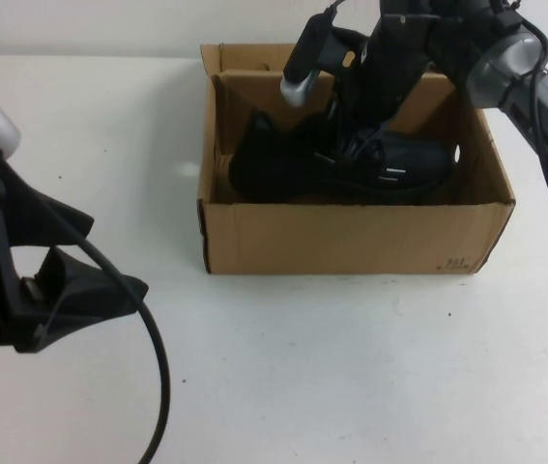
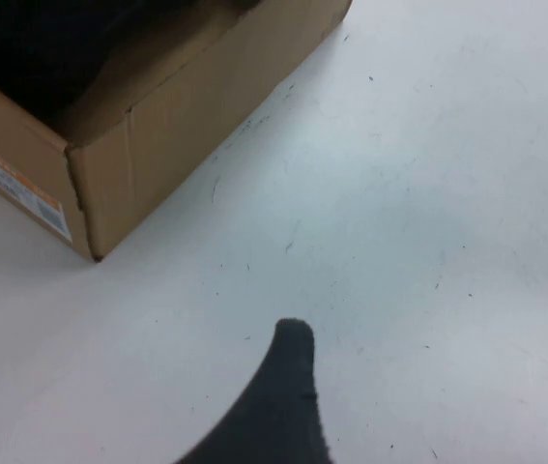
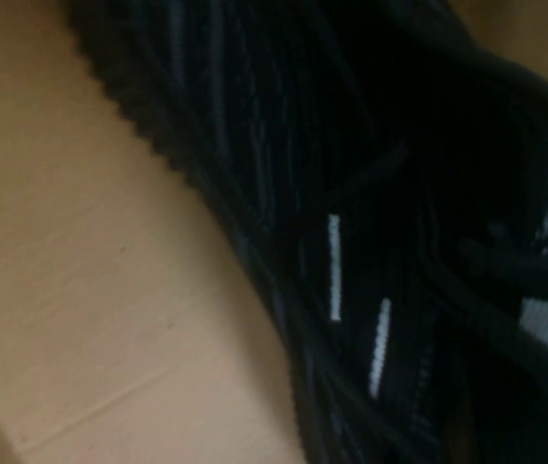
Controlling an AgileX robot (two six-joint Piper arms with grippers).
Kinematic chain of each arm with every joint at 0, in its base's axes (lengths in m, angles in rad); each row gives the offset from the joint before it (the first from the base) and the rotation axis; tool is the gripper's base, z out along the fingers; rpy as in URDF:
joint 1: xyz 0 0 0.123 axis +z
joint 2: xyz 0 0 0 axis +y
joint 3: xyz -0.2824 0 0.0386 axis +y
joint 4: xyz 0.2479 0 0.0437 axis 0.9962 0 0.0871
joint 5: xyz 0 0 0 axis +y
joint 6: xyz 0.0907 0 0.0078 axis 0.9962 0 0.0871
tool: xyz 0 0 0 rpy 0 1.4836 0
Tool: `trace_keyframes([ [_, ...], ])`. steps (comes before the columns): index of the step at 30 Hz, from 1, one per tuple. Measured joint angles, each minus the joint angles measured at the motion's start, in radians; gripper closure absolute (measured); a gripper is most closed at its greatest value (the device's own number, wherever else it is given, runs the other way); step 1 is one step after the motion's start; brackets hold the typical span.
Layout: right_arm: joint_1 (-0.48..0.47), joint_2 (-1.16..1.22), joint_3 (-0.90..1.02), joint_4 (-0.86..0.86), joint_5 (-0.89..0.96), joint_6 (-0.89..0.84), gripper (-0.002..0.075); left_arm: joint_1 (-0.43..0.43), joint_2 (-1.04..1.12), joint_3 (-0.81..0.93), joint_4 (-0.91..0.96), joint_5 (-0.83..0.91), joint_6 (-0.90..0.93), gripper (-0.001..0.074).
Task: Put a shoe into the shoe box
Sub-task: Place the shoe in the shoe box
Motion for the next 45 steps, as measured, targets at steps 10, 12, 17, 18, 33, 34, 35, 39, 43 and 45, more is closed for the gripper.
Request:
trace_keyframes([
  [10, -0.032, 0.009, -0.001, 0.003, -0.093, 0.019, 0.0715, 0.000, 0.019, 0.000, 0.000, 0.000, -0.006, 0.0065],
  [12, -0.038, 0.020, -0.002, 0.007, -0.104, 0.020, 0.0715, 0.000, 0.019, 0.000, 0.000, 0.000, -0.016, 0.0065],
  [17, -0.054, 0.051, -0.002, 0.044, -0.133, 0.041, 0.0714, 0.000, 0.019, 0.000, 0.000, 0.002, -0.032, 0.0064],
  [18, -0.057, 0.053, -0.002, 0.059, -0.135, 0.045, 0.0711, 0.000, 0.019, 0.000, 0.000, 0.002, -0.035, 0.0064],
  [33, -0.065, -0.007, -0.002, 0.094, -0.202, 0.217, 0.0328, 0.000, 0.019, 0.000, 0.175, -0.047, -0.202, 0.0209],
  [34, -0.065, -0.025, -0.002, 0.099, -0.200, 0.222, 0.0365, 0.000, 0.019, 0.000, 0.197, -0.060, -0.204, 0.0291],
  [35, -0.065, -0.044, -0.002, 0.107, -0.200, 0.225, 0.0404, 0.000, 0.019, 0.000, 0.213, -0.073, -0.207, 0.0388],
  [39, -0.065, -0.132, -0.002, 0.169, -0.177, 0.228, 0.0648, 0.000, 0.019, 0.000, 0.257, -0.149, -0.208, 0.0661],
  [43, -0.065, -0.229, -0.004, 0.237, -0.160, 0.240, 0.0725, 0.000, 0.019, 0.000, 0.264, -0.264, -0.208, 0.0722],
  [45, -0.065, -0.273, -0.004, 0.246, -0.145, 0.283, 0.0733, 0.000, 0.019, 0.000, 0.261, -0.327, -0.208, 0.0731],
])
